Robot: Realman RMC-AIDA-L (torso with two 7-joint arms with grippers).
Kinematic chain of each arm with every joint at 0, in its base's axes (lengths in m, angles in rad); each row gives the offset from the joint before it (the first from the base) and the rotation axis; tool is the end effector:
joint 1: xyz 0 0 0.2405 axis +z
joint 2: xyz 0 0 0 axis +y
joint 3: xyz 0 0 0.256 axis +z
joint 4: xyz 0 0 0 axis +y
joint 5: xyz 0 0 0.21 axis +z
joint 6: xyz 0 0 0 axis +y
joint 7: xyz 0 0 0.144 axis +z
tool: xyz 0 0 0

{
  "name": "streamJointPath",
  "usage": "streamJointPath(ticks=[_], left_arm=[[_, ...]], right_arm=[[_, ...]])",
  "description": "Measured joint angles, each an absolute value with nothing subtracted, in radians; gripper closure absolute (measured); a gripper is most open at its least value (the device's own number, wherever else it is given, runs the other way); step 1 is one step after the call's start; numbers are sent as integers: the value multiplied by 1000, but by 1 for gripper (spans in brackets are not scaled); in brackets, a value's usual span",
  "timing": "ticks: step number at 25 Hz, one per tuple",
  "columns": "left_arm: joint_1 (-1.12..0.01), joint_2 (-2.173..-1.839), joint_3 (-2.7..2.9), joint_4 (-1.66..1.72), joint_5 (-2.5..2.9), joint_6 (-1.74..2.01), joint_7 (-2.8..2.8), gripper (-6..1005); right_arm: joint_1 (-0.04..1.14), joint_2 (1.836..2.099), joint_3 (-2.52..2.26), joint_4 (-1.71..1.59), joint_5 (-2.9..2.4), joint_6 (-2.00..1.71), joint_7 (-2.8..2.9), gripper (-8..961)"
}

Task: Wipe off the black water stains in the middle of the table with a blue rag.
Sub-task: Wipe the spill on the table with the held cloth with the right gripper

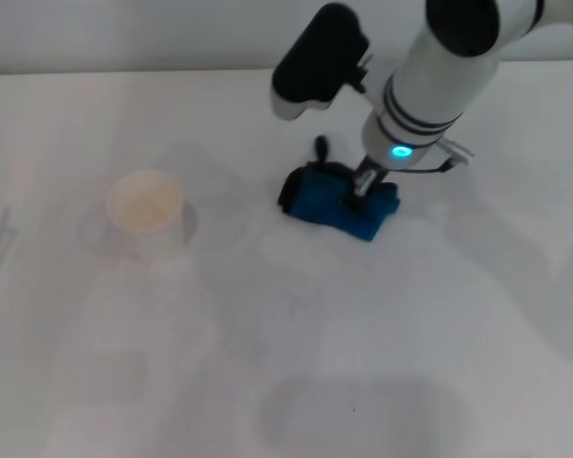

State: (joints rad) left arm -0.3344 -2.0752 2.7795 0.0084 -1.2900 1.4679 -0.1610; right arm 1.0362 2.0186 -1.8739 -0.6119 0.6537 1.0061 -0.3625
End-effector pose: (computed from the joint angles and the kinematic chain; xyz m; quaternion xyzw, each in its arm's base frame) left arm -0.3547 0.2751 0.0169 -0.6801 -0.1634 -0.3065 0.6456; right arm 0.1782 0.4185 -0.0828 -0.8937 0.2608 -0.2744 0.2408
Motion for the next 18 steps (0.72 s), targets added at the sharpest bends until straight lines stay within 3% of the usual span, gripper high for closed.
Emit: streamJointPath(ticks=[9,18], left_arm=[[-355,-2076,2779,12,-1290,1462,-161,112],[-367,-2077,2778,13,-1290,1460,-160,111]], right_arm=[[965,2028,-1948,-747,736,1093,-408,876],[974,2028,-2170,-921,910,1132,-386,876]])
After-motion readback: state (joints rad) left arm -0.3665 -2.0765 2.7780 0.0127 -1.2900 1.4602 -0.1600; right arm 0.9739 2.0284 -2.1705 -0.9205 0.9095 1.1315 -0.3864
